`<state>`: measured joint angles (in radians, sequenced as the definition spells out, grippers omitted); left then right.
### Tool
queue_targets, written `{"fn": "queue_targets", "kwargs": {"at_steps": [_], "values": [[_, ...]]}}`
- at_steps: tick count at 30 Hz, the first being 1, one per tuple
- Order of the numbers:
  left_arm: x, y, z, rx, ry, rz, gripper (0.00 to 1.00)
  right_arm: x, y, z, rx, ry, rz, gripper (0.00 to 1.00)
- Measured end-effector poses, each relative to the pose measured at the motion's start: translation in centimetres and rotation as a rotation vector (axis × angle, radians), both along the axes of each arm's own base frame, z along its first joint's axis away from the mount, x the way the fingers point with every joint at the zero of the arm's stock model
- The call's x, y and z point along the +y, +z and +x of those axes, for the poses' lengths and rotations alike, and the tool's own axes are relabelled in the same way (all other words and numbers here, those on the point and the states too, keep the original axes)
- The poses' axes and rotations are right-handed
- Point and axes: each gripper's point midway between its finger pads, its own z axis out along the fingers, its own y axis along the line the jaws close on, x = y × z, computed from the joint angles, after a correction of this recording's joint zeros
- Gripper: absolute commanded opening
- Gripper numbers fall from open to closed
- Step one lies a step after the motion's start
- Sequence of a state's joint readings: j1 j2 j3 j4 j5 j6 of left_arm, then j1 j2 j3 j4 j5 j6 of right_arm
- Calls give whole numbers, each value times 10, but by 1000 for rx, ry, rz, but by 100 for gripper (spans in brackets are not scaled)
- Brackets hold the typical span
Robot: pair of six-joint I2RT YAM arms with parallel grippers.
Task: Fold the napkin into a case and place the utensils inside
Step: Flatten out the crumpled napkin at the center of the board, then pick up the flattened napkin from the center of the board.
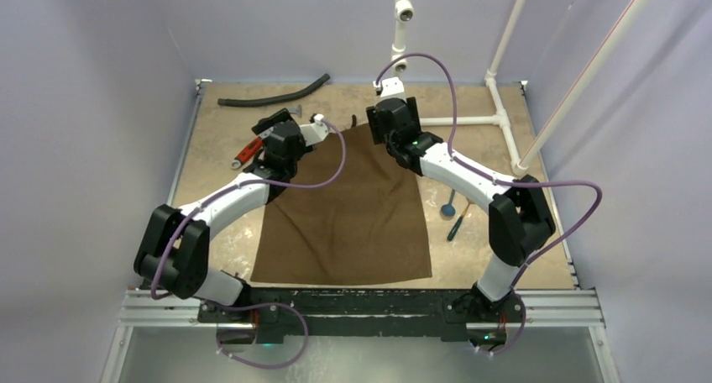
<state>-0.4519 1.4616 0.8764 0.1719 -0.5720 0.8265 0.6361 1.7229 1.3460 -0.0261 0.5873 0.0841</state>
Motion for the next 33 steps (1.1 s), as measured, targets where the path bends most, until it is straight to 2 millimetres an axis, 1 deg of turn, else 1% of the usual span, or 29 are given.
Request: {"fn": "queue_targets", "kwargs": {"at_steps": [1,4,6,8,10,11,12,14,15,16,17,19,20,22,24,26,28,30,32,33], "values": [[0,2,0,-2,1,-5,90,1,1,1,-5,3,6,89],[-4,15,2,-2,-1,-54,92,1,5,1,-14,2,16,92],[-8,33,1,-16,-12,-101,94,0,10,0,-19,-1,22,94],[-8,56,-5,-41,-30,-149,95,-3,20,-3,-33,-4,35,96],[-9,77,-15,-53,-69,-192,94,-7,40,-11,-59,-5,65,97],[-9,84,-23,-47,-92,-211,94,-10,50,-18,-71,-4,86,98],[-10,87,-30,-34,-116,-223,93,-11,57,-24,-79,-1,104,98],[-13,84,-53,32,-192,-238,93,-15,68,-47,-85,18,162,98],[-16,78,-63,65,-226,-239,93,-13,68,-57,-80,29,181,98],[-18,67,-77,116,-267,-238,93,-9,63,-72,-62,52,198,98],[-19,51,-92,180,-309,-226,93,-2,56,-88,-37,80,211,98],[-18,10,-127,338,-379,-193,91,21,29,-126,60,156,222,98],[-16,-10,-144,419,-401,-176,90,32,11,-144,120,189,221,98],[-11,-42,-173,568,-432,-149,87,44,-26,-181,249,238,213,98],[-4,-68,-199,697,-450,-121,85,40,-56,-214,372,247,222,98],[4,-86,-219,785,-459,-92,82,25,-72,-236,452,217,257,98],[11,-100,-236,858,-464,-67,82,12,-75,-257,506,183,332,98],[15,-106,-247,909,-470,-54,84,7,-74,-267,531,165,388,98],[15,-107,-252,935,-489,-45,87,5,-77,-279,571,155,435,98],[16,-110,-257,974,-523,-23,89,0,-92,-293,646,124,441,98]]}}
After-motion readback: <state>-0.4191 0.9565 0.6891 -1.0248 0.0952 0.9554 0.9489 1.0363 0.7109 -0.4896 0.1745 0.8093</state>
